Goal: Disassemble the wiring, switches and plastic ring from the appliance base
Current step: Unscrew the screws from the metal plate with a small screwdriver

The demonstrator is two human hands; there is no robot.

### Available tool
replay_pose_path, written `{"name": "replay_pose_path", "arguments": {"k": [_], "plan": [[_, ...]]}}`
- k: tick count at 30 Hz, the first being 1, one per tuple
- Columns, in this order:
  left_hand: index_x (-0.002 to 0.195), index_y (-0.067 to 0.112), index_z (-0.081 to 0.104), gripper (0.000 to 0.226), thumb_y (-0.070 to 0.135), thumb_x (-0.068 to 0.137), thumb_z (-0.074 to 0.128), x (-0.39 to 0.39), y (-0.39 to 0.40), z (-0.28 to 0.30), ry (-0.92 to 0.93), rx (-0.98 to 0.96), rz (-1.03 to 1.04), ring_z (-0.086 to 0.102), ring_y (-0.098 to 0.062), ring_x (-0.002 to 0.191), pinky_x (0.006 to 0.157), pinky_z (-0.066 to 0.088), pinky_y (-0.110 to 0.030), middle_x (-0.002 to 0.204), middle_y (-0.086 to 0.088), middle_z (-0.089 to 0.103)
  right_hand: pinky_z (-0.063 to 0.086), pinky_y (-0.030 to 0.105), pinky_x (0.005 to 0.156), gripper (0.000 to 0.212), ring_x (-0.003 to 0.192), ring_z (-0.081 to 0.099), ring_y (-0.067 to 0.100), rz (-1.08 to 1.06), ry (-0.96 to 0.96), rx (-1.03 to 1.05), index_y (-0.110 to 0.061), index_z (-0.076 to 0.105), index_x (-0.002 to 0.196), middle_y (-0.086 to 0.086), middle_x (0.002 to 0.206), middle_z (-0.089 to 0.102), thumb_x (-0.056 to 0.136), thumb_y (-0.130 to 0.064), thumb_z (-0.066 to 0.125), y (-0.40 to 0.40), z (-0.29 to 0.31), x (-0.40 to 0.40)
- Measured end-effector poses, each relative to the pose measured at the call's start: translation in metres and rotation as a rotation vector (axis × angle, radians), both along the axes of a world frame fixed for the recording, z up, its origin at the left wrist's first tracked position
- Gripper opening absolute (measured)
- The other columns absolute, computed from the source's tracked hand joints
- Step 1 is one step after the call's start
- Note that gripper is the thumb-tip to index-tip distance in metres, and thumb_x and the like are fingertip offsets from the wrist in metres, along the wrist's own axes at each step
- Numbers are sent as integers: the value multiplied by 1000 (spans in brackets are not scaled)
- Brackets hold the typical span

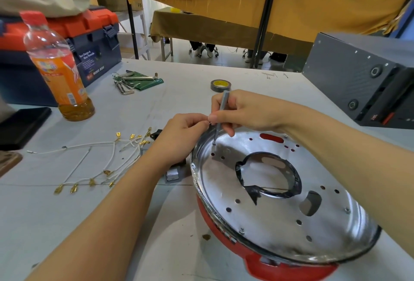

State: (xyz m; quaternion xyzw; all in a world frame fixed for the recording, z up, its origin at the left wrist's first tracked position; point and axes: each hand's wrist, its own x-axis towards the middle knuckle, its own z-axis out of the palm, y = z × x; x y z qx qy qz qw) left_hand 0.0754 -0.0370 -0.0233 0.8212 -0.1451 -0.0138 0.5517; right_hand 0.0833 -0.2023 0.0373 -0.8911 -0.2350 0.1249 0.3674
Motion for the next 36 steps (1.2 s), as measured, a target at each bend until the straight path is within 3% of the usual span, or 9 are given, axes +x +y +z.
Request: {"name": "replay_pose_path", "arguments": {"k": [3,6,10,13,16,21,27,36], "plan": [[98,26,70,28,12,94,46,-1,0,1,-16,-17,-10,63,-42,88,82,51,-52,88,-11,72,38,7,50,34,45,46,1,-98,-48,33,-15,56,74,1,53,59,97,-37,47,4,-5,-6],[100,28,69,28,12,94,46,-1,0,1,-13,-9,-17,62,-45,88,82,50,-55,92,-19,70,39,8,45,37,41,48,3,-213,-128,24,-2,64,73,7,54,63,96,-28,53,7,-6,-7],[97,31,68,26,16,95,47,-1,0,2,5,-3,-17,56,-29,70,68,48,-41,95,-27,64,42,10,41,22,39,51,4,-316,-124,-88,0,67,75,7,55,68,85,-18,69,8,11,-3],[96,29,68,24,17,95,47,-1,0,2,12,0,-22,53,-23,69,66,42,-35,94,-27,64,42,13,42,21,38,48,7,-251,-113,-330,-6,67,69,0,47,63,84,-21,70,19,26,2],[97,26,68,21,20,95,48,-1,-1,2,0,-13,-23,59,-37,76,75,50,-46,94,-23,67,39,16,39,27,35,45,9,-204,-23,-483,-7,65,67,-2,42,59,88,-24,65,30,35,5],[96,25,68,20,19,95,49,1,-1,0,-4,-15,-24,55,-22,77,83,48,-51,96,-25,66,47,17,40,20,38,57,12,-201,111,-347,5,60,79,10,56,67,91,-11,62,35,31,6],[97,25,68,19,20,95,49,1,-1,1,-16,6,-20,60,-43,90,85,48,-53,97,-26,65,49,17,43,20,40,58,11,-29,75,-265,2,58,73,8,55,67,90,-8,61,21,30,5],[97,24,67,20,16,94,49,2,-1,1,-15,0,-20,61,-35,82,83,49,-51,93,-21,67,57,23,62,13,54,65,12,192,84,-378,-3,64,81,9,67,71,91,-10,61,13,39,19]]}}
